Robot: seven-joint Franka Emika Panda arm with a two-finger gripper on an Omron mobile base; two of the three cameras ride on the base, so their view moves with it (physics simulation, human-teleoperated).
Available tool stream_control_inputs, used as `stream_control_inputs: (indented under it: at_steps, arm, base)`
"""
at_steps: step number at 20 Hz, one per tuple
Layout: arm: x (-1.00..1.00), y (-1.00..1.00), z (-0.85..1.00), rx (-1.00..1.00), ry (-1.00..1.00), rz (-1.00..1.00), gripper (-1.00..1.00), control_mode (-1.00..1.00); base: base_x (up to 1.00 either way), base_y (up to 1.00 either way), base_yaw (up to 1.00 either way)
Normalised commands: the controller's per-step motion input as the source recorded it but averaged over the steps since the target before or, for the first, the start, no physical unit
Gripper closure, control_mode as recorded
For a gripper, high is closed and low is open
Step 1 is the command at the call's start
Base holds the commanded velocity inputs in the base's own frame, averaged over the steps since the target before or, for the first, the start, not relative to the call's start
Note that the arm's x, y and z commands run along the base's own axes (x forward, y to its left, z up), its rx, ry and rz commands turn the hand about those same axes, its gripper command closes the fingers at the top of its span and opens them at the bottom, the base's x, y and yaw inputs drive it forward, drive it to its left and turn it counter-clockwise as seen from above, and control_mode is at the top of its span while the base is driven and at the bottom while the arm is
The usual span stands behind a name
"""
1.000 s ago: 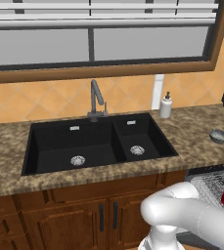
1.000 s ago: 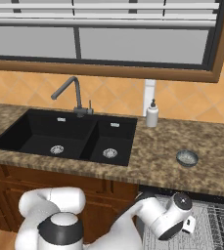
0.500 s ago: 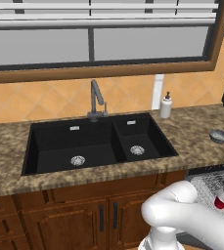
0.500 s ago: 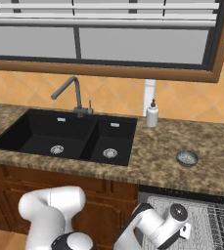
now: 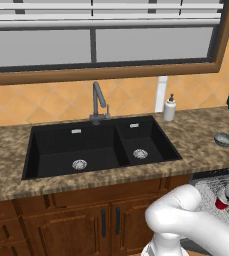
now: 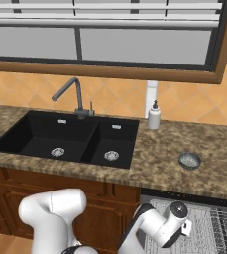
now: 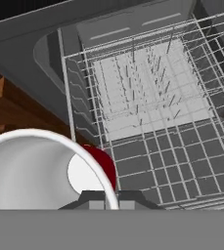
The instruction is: Pick up the cup and bowl from the counter, place them in the dishwasher, and close the dishwasher door.
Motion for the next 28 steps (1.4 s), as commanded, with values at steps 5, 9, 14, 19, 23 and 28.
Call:
stream_control_inputs:
  at_steps: [5,9,14,19,23,28]
  arm:
    - [0.04,0.0,-0.51,0.0,0.0,0.0,1.0,-1.0]
    - [0.0,0.0,-0.75,0.0,0.0,0.0,1.0,-1.0]
    - [0.0,0.0,-0.6,0.0,0.0,0.0,1.0,-1.0]
    - [0.0,-0.02,-0.23,0.0,-0.02,0.0,1.0,-1.0]
    - [0.01,-0.52,0.05,0.13,-0.07,0.0,1.0,-1.0]
    - [0.04,-0.51,0.12,0.14,-0.02,0.0,1.0,-1.0]
  base:
    - [0.0,0.0,0.0]
    - [0.0,0.0,0.0]
    - [0.0,0.0,0.0]
    - [0.0,0.0,0.0]
    - [0.0,0.0,0.0]
    - [0.0,0.0,0.0]
